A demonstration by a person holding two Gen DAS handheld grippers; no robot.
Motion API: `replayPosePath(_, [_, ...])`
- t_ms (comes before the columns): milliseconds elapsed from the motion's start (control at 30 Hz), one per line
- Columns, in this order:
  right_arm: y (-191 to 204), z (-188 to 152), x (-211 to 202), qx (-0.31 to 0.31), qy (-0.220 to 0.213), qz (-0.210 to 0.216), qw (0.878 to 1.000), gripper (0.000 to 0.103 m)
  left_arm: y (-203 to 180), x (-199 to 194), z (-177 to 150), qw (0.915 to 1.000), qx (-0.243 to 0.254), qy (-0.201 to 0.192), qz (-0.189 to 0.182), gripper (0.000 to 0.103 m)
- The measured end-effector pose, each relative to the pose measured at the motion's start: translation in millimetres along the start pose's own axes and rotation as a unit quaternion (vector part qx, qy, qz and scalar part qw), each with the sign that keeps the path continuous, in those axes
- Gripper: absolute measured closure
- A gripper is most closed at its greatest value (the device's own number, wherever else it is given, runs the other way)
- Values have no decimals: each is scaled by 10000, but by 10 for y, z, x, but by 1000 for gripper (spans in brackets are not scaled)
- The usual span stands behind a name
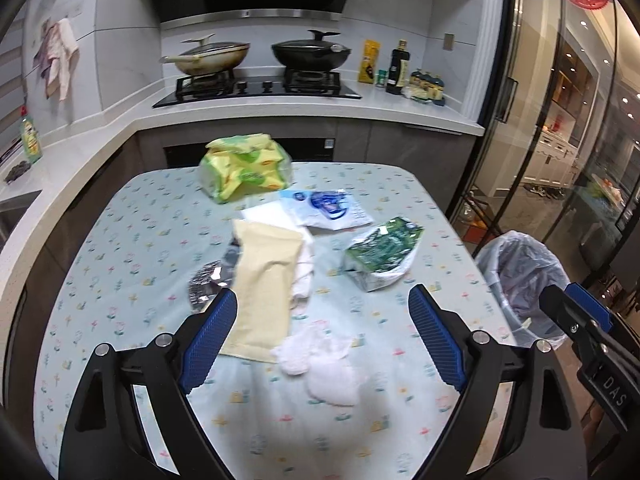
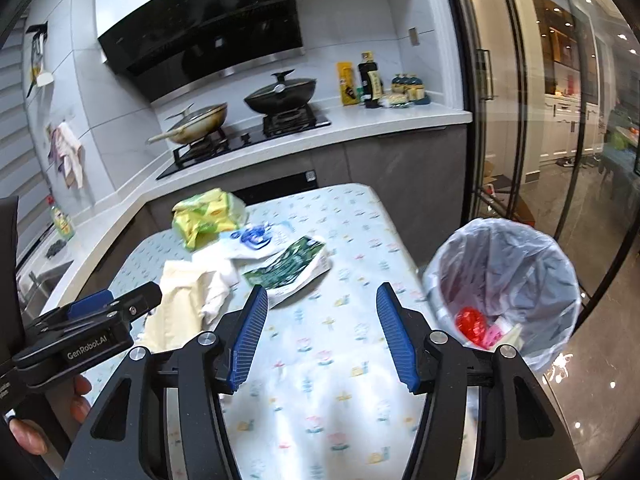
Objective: Collect trash
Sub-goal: 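Grasp the white tissue with the right gripper while the left gripper grasps the cream paper bag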
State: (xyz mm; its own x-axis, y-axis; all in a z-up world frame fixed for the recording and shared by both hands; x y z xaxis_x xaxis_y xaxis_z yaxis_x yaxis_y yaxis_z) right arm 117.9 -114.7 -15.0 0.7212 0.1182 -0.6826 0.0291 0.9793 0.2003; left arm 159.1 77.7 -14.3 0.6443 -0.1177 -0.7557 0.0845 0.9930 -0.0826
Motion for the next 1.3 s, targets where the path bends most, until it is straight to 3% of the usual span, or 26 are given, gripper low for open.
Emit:
replayPosePath(467, [894, -541, 849, -437, 874, 231, 9949, 39, 1000, 359, -312, 9978, -319, 438, 394, 12])
replayPosePath(767, [1052, -698, 1361, -478, 1317, 209, 9899, 39, 1116, 740, -332, 9965, -244, 751, 259, 11])
replayPosePath(833, [1050, -725, 1423, -474, 1369, 209, 9892, 42, 1089, 804, -323, 9966, -203, 776, 213, 12])
replayPosePath(900, [1047, -749, 1470, -469, 1452, 246, 9880, 59, 1058, 862, -318, 9965, -184, 801, 149, 12])
replayPosePath(1000, [1037, -776, 1500, -432, 1523, 350, 9868, 75, 1019, 931, -302, 9963, -215, 837, 11, 20])
replayPosePath(1100, [1036, -766, 1469, -450, 1466, 391, 9874, 83, 988, 972, -285, 9956, -246, 895, -118, 37])
replayPosePath(1300, [938, -692, 1342, -368, 1339, 390, 9895, 90, 884, 933, -272, 9959, -122, 890, -140, 80])
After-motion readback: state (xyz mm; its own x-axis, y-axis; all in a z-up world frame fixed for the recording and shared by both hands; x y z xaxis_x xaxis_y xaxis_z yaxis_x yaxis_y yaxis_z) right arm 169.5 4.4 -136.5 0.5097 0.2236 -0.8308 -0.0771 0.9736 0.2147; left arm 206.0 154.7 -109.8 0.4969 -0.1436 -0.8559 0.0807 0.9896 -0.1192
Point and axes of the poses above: each gripper's, at about its wrist camera, not at the fingertips, and x roughly the way its jaws point, y to its left, z to its top, the point moved 6 cm from there along x, roughly the way its jaws point, and after that the axes turned 8 degrees about y, right-handed, at the moved point
